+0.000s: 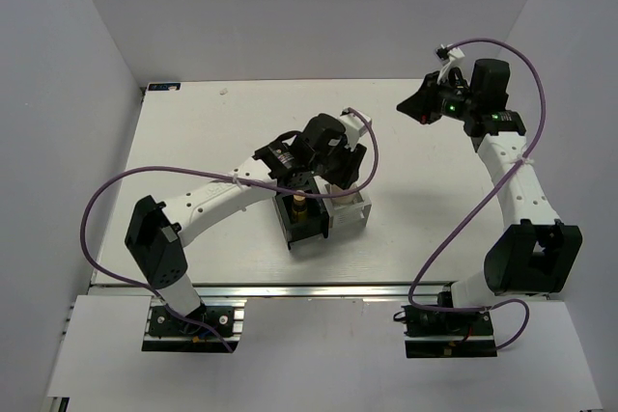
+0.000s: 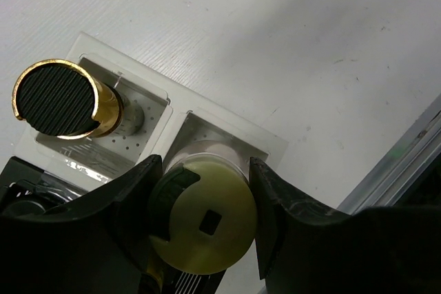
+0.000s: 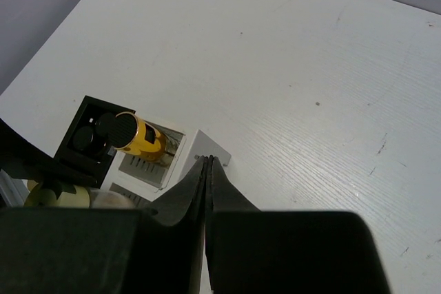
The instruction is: Organize the condiment bottles
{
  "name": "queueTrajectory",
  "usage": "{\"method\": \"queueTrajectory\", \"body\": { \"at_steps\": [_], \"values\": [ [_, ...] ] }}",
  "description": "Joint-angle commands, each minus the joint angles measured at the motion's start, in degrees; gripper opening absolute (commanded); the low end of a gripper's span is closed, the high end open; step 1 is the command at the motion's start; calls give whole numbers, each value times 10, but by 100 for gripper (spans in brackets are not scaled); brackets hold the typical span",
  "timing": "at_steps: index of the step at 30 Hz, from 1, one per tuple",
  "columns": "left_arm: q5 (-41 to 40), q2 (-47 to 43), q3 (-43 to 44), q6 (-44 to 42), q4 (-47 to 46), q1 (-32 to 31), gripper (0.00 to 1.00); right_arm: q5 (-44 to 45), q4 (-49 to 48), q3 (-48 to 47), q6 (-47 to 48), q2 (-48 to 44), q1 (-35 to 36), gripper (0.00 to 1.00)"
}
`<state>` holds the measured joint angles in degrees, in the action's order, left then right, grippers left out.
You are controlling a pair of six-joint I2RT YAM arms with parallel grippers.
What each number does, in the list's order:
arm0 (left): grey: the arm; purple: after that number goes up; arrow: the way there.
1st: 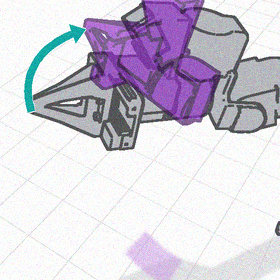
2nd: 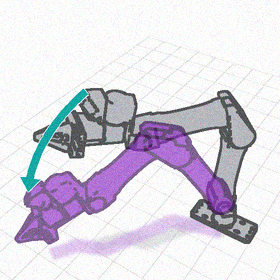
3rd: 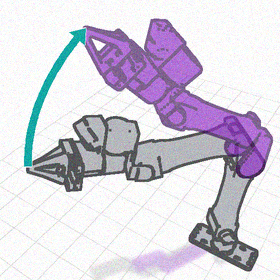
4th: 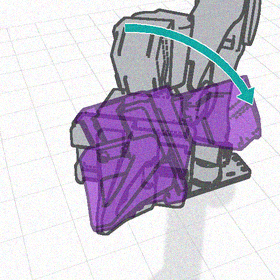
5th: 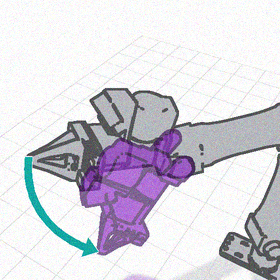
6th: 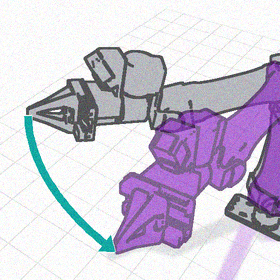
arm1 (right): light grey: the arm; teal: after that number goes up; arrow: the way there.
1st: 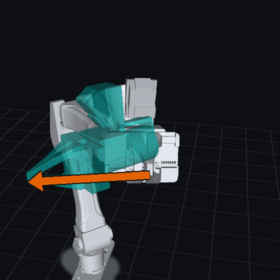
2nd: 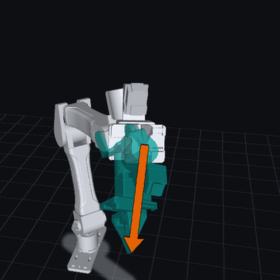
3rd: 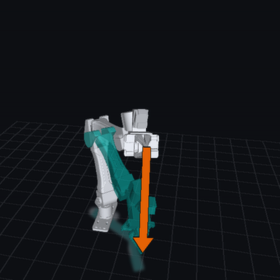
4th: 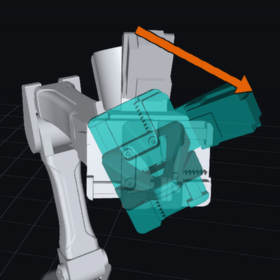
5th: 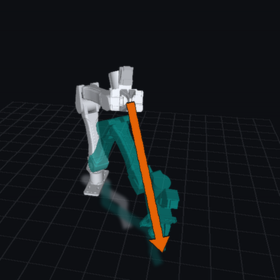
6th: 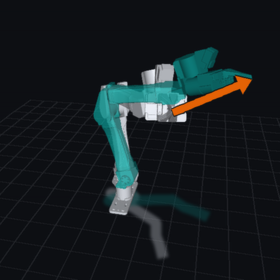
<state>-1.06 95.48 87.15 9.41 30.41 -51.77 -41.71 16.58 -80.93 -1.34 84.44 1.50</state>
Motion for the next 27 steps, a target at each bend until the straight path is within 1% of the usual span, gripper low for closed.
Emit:
{"method": "queueTrajectory", "body": {
  "at_steps": [1, 8, 9, 11, 12, 13, 14, 15, 16, 20, 22, 23, 25, 26, 27],
  "values": [
    [-25, -1, -9, -4, -45, -5, 0, -5, -11, 4, -1, -17, -3, 0],
    [-42, 25, -21, -12, -62, -11, 0, -6, -11, 17, 4, -23, -3, 0],
    [-44, 27, -22, -12, -63, -15, 2, -6, -11, 18, 5, -23, -4, 0],
    [-47, 29, -24, -12, -63, -17, 13, -6, -10, 21, 6, -24, -3, 0],
    [-49, 29, -29, -12, -63, -18, 21, -6, -9, 22, 6, -24, -3, 1],
    [-50, 27, -31, -11, -64, -19, 35, -6, -9, 22, 7, -24, -3, 2],
    [-51, 26, -34, -11, -65, -19, 40, -6, -9, 23, 7, -24, -3, 3],
    [-50, 23, -36, -10, -65, -21, 47, -7, -9, 24, 7, -24, -3, 4],
    [-51, 23, -40, -10, -63, -22, 58, -7, -9, 24, 6, -24, -3, 6],
    [-52, 12, -47, -6, -62, -25, 73, -10, -8, 25, 6, -21, -3, 10],
    [-51, 4, -49, -3, -62, -25, 78, -12, -6, 25, 8, -21, -3, 12],
    [-48, 1, -48, -2, -62, -25, 84, -13, -6, 25, 9, -21, -3, 13],
    [-46, -5, -45, 3, -62, -26, 86, -19, -1, 24, 11, -21, -3, 16],
    [-43, -13, -37, 4, -59, -27, 87, -21, 0, 24, 11, -23, -4, 22],
    [-43, -16, -30, 8, -57, -29, 88, -25, 2, 22, 23, -23, -3, 25]
  ]
}}
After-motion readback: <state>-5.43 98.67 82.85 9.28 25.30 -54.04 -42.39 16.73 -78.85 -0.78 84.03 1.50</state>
